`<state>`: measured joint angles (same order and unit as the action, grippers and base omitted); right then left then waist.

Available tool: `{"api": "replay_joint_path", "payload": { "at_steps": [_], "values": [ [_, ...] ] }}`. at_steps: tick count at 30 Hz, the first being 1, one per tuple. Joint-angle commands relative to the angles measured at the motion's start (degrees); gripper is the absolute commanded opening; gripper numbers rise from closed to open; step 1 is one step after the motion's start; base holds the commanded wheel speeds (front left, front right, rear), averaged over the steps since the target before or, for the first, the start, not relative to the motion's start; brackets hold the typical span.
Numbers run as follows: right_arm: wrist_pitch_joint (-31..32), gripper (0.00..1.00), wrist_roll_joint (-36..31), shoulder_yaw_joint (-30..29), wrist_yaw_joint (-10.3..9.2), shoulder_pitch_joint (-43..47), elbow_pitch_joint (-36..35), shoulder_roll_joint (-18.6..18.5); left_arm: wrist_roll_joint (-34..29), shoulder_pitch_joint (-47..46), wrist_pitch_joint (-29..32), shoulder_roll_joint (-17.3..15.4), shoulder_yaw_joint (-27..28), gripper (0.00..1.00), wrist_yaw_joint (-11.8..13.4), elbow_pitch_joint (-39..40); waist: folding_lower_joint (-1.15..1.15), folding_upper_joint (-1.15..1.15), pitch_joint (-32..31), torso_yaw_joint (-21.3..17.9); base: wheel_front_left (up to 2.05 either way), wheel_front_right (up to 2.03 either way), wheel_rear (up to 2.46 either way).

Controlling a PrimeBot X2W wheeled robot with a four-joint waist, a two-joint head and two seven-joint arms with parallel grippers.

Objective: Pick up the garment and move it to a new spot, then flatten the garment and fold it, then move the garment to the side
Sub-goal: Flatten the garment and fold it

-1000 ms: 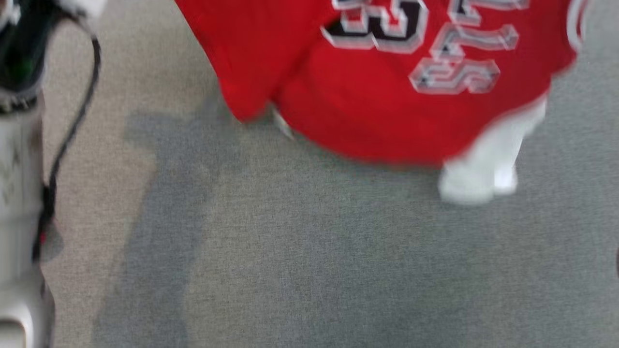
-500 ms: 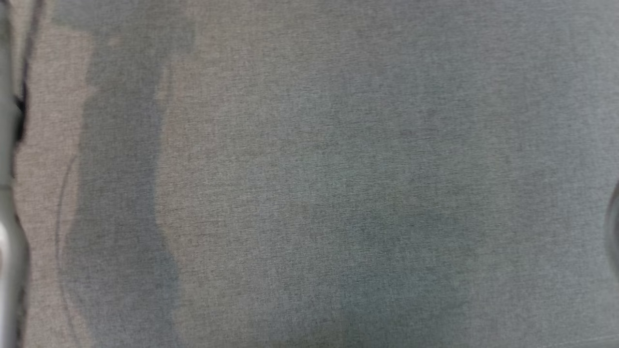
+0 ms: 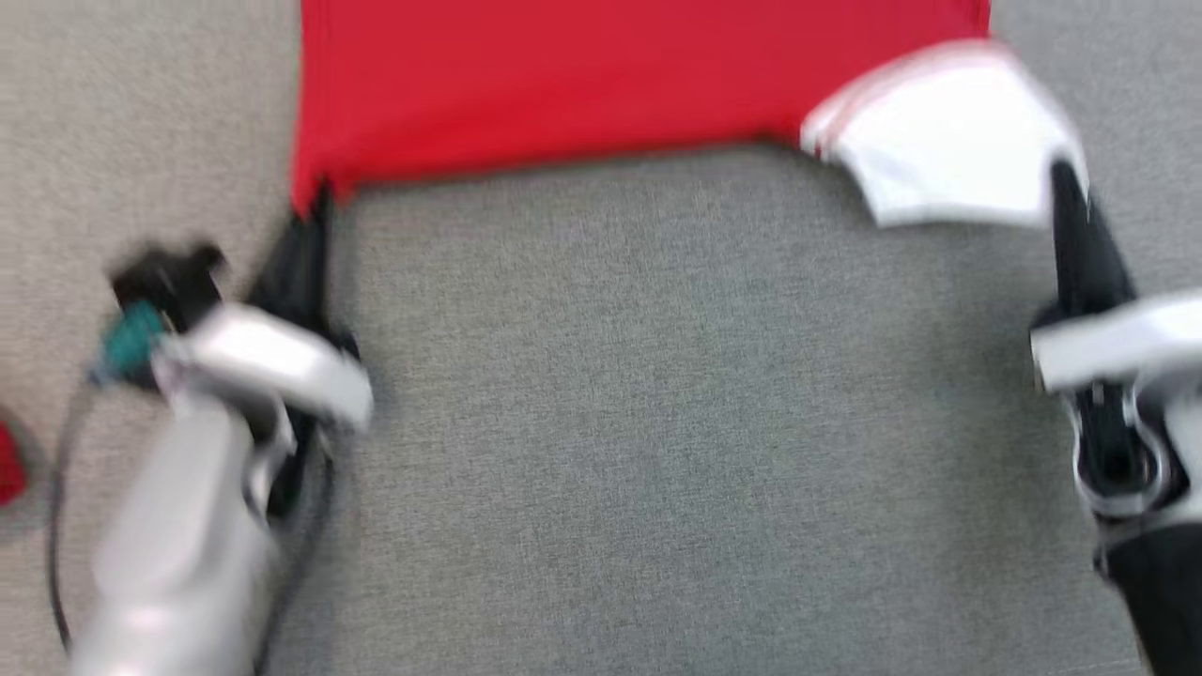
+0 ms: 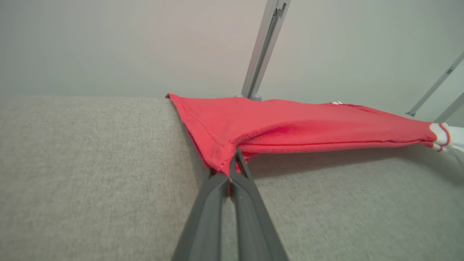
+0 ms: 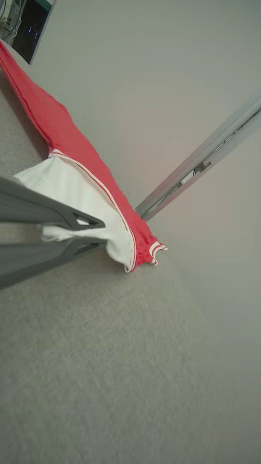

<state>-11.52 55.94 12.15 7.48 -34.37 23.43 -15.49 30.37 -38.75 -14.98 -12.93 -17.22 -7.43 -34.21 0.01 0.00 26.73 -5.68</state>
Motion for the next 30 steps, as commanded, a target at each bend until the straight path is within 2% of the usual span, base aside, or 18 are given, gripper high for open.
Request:
{"api": "replay_joint_path", "payload": {
  "at_steps": [1,6,9,12,13,14,15,18,21,23,30],
  "values": [
    [-1.3,0.0,2.3,-0.2,0.01,5.4,-1.5,-1.9,-1.4,6.2,-0.3,0.5,0.2,0.0,0.0,3.3,-0.01,0.0,-4.5,0.7,0.0,0.0,0.0],
    [-2.0,0.0,5.4,1.2,0.02,21.4,-4.6,-4.9,-3.8,23.9,-0.3,3.2,2.5,0.0,0.0,10.3,-0.01,0.0,-11.5,1.7,0.0,0.0,0.0],
    [-2.3,0.0,7.6,0.4,0.02,30.4,-7.6,-6.1,-4.7,34.0,-0.3,5.1,4.6,0.0,1.2,15.0,-0.01,0.0,-14.1,1.8,0.0,0.0,0.0],
    [-2.9,0.0,10.0,-2.0,0.01,39.7,-12.1,-7.2,-4.7,43.2,-0.3,7.0,6.2,0.0,2.6,20.5,-0.01,0.0,-14.8,2.3,0.0,0.0,0.0],
    [-2.9,0.0,10.0,-2.0,0.01,39.7,-12.1,-7.2,-4.7,43.2,-0.3,7.0,6.2,0.0,2.6,20.5,-0.01,0.0,-14.8,2.3,0.0,0.0,0.0],
    [-3.0,0.0,11.6,-4.1,0.01,45.5,-16.2,-7.7,-3.8,48.1,-0.3,7.8,6.1,0.0,3.2,24.0,-0.01,0.0,-14.6,3.0,0.0,0.0,0.0],
    [-3.0,0.0,11.6,-4.1,0.01,45.5,-16.2,-7.7,-3.8,48.1,-0.3,7.8,6.1,0.0,3.2,24.0,-0.01,0.0,-14.6,3.0,0.0,0.0,0.0],
    [-3.0,0.0,12.8,-6.2,0.02,51.1,-22.2,-8.3,-2.2,52.6,1.2,8.4,4.9,0.0,4.0,28.3,-0.01,0.0,-13.8,3.0,0.0,0.0,0.0],
    [-1.7,0.0,13.1,-7.2,0.02,50.8,-24.6,-8.3,2.0,53.1,4.3,9.0,4.9,0.0,4.1,31.6,-0.01,0.0,-13.5,2.7,0.0,0.0,0.0],
    [-0.5,0.0,12.1,-7.4,0.02,47.6,-24.4,-7.9,2.1,51.6,6.6,8.5,4.7,0.0,4.7,33.2,-0.01,0.0,-13.8,2.2,0.0,0.0,0.0],
    [6.3,0.0,7.7,-6.7,0.02,35.0,-21.1,-6.6,5.1,46.0,18.0,7.2,4.9,0.0,8.1,40.7,-0.01,0.0,-15.1,2.3,0.0,0.0,0.0]
  ]
}}
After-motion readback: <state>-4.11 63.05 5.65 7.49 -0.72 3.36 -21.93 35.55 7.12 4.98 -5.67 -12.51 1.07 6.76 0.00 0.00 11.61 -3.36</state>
